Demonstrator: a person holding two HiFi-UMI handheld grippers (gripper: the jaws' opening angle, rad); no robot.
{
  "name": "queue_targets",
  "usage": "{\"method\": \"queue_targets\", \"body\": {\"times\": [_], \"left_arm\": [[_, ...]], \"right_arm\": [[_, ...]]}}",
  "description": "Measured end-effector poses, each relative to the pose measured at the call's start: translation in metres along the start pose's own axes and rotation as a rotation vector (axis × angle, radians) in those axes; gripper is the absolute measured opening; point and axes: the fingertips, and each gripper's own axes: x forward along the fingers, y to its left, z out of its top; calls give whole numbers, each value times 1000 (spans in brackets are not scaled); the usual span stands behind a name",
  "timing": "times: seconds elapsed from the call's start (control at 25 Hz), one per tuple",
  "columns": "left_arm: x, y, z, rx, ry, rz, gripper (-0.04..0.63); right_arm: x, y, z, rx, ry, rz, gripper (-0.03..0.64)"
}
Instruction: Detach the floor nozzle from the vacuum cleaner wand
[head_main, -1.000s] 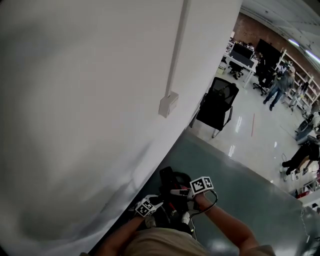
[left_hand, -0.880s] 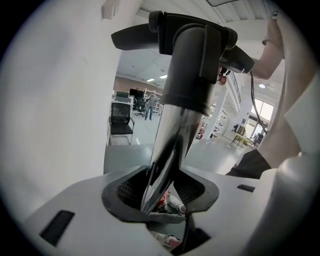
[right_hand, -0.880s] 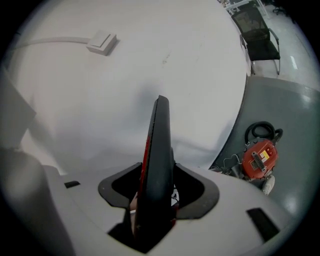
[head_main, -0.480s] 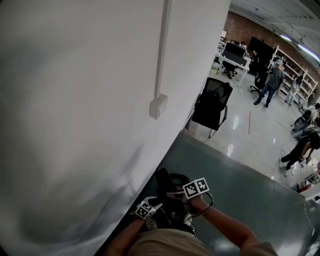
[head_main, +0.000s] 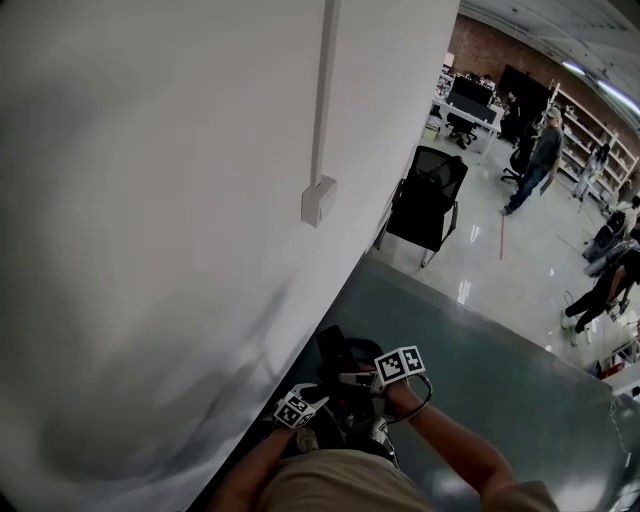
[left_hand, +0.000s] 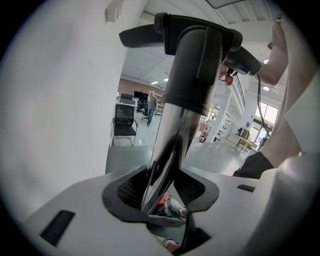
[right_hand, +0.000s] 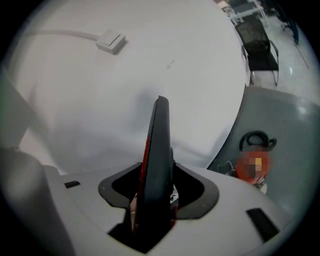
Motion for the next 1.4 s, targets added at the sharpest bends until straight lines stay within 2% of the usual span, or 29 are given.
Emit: {"method": "queue_targets", "body": {"times": [0.12, 0.16, 0.28, 0.36, 0.56, 0.68, 0.76, 0.92, 0.96, 1.04, 1.16, 1.24, 1.28, 1.4], "left_arm": [[1, 2, -2, -5, -1, 3, 169], [1, 2, -2, -1, -2, 3, 170], [-1, 0, 1, 25, -4, -1, 169], [2, 1, 4, 34, -1, -7, 169], [1, 4, -1, -2, 9, -5, 169], [2, 4, -5, 36, 15, -1, 169], [5, 5, -4, 59, 9, -4, 167], [7, 3, 0, 68, 0, -23, 169], [7, 1, 0, 74, 1, -27, 169], [6, -1, -1, 87, 1, -35, 167], [12, 0, -1, 99, -12, -50, 166], [11, 1, 4, 103, -24, -50, 167], [9, 1, 5, 98, -28, -45, 167], [9, 3, 5, 68, -43, -37, 167]], "right_arm": [[4, 11, -4, -152, 30, -99, 210], [4, 9, -3, -149, 36, -91, 210], [-2, -4, 3, 4, 20, 26, 210], [-4, -9, 7, 57, -4, 68, 210], [3, 9, 0, -112, 11, -43, 210], [-1, 0, 4, -7, 5, 21, 210], [-6, -2, 6, 34, -15, 28, 209], [-8, 16, 0, -158, -4, -125, 210], [-8, 17, -1, -171, 3, -131, 209], [-11, 9, 0, -106, -1, -75, 210], [-18, -8, 10, 92, -50, 37, 207], [-20, -7, 13, 132, -83, 41, 204], [-19, -1, 12, 98, -87, 13, 202], [-16, 19, 7, -102, -51, -114, 202]]}}
